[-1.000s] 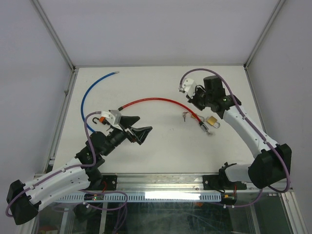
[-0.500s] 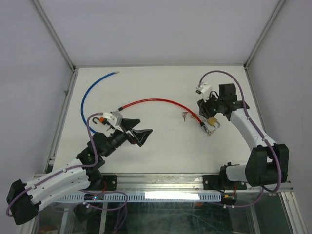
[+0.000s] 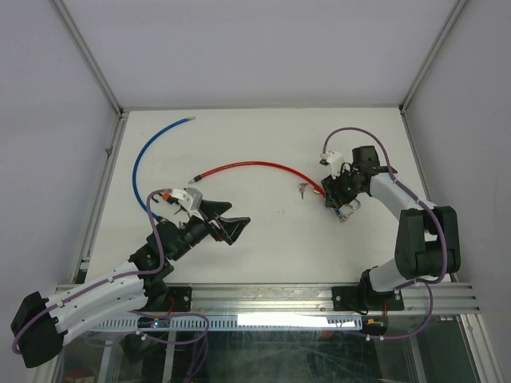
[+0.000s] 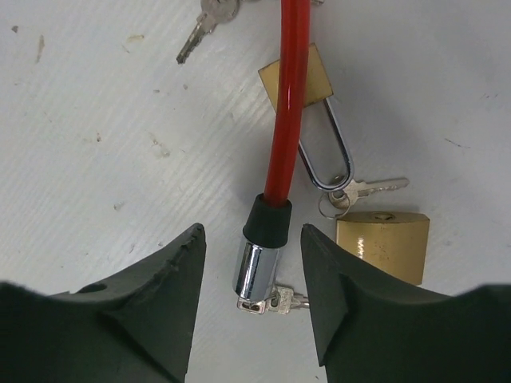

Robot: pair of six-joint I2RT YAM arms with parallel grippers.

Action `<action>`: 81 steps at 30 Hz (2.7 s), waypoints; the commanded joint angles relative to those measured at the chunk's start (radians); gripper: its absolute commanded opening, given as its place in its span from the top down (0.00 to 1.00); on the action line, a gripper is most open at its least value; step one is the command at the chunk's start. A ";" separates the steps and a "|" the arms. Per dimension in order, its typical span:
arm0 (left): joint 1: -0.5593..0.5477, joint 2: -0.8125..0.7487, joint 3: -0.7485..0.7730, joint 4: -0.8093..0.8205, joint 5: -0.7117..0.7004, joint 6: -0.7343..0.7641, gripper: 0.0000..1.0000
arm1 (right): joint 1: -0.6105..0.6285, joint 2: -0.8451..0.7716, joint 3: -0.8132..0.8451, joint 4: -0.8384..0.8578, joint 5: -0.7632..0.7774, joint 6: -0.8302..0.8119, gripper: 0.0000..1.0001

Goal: Lock with the key
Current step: Pick up the lock from the center of the board.

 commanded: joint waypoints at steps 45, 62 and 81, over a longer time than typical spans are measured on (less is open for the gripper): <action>0.008 0.147 0.043 0.251 0.274 0.333 0.01 | 0.057 -0.167 0.092 -0.120 0.062 -0.068 1.00; 0.025 1.039 0.543 0.373 0.485 1.201 0.01 | 0.100 -0.156 0.057 -0.113 -0.073 -0.002 1.00; 0.036 1.352 0.768 0.358 0.519 1.276 0.13 | 0.102 -0.150 0.055 -0.110 -0.091 0.005 1.00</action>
